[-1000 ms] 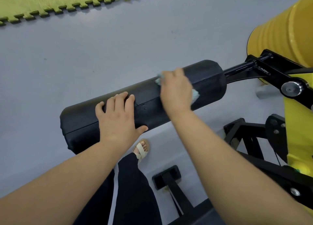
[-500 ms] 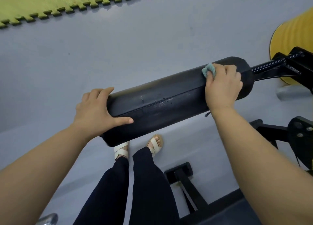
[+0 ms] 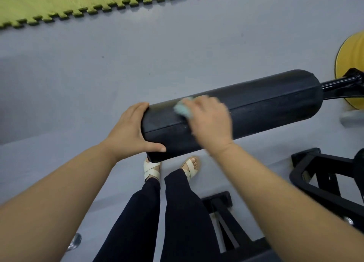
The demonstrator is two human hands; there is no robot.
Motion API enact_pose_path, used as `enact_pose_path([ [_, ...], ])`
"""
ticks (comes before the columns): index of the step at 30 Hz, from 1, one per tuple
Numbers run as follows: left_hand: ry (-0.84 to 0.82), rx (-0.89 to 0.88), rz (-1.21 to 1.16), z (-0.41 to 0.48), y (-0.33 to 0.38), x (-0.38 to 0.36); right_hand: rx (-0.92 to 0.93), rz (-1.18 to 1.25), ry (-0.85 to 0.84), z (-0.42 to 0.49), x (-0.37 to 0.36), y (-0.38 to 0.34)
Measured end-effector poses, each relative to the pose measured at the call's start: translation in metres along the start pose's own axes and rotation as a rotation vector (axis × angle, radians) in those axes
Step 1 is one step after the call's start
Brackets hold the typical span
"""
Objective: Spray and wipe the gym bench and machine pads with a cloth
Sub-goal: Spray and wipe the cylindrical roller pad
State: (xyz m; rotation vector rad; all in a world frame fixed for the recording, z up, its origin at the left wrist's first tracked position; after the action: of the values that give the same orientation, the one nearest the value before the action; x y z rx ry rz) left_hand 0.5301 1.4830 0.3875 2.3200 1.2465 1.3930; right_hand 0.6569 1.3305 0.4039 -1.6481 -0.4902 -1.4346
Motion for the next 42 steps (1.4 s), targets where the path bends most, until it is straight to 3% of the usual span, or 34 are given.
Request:
enact_pose_path([
  [3,0.015,-0.015,0.003,-0.001,-0.002,0.000,-0.304,-0.138,0.074,-0.002,0.029,0.071],
  [6,0.071,-0.031,0.032,-0.002,0.001,-0.003,-0.602,-0.128,0.034,-0.003,0.036,0.088],
  [8,0.104,-0.028,0.071,-0.004,0.002,-0.005,-0.575,-0.094,0.021,0.005,0.022,0.055],
  [13,0.286,-0.026,0.122,-0.018,0.010,-0.018,-0.229,0.120,0.049,0.012,-0.029,-0.071],
  [16,0.331,-0.027,0.127,-0.022,0.010,-0.023,-0.114,0.165,0.010,0.007,-0.027,-0.078],
  [18,0.325,-0.029,0.157,-0.025,0.009,-0.025,-0.085,0.081,-0.018,0.006,-0.015,-0.042],
  [20,0.308,-0.031,0.212,-0.029,0.007,-0.025,-0.172,-0.016,0.021,0.005,0.004,0.008],
  [23,0.298,-0.059,0.245,-0.031,0.008,-0.022,-0.458,-0.147,0.037,0.001,0.028,0.065],
  [25,0.290,-0.067,0.244,-0.030,0.007,-0.020,-0.579,-0.182,0.028,0.003,0.029,0.070],
  [27,0.296,-0.067,0.228,-0.029,0.006,-0.020,-0.587,-0.167,0.011,0.011,0.020,0.045],
  [30,0.339,-0.064,0.203,-0.028,0.006,-0.020,-0.389,-0.080,-0.098,0.022,-0.013,-0.023],
  [33,0.369,-0.067,0.140,-0.028,0.006,-0.020,-0.167,0.092,-0.101,0.025,-0.030,-0.079],
  [36,0.409,-0.042,0.109,-0.030,0.009,-0.018,-0.011,0.113,-0.104,0.024,-0.022,-0.051],
  [38,0.431,-0.019,0.125,-0.031,0.017,-0.018,-0.098,0.048,-0.103,0.023,-0.005,-0.006],
  [42,0.409,-0.144,0.199,-0.023,0.057,-0.029,-0.490,-0.127,0.002,0.008,0.037,0.093],
])
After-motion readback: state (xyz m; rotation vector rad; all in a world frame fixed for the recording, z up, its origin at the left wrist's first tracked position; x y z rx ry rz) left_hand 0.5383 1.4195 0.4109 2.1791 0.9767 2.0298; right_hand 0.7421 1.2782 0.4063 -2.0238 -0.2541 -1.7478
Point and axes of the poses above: each hand's wrist, its own z-axis towards the middle knuckle, its own x-axis out of the back of the hand, y = z × x, the point moved 2 cm from there along z, towards the middle knuckle, and after that the axes turned 8 degrees about z, right-handed, at the moved point
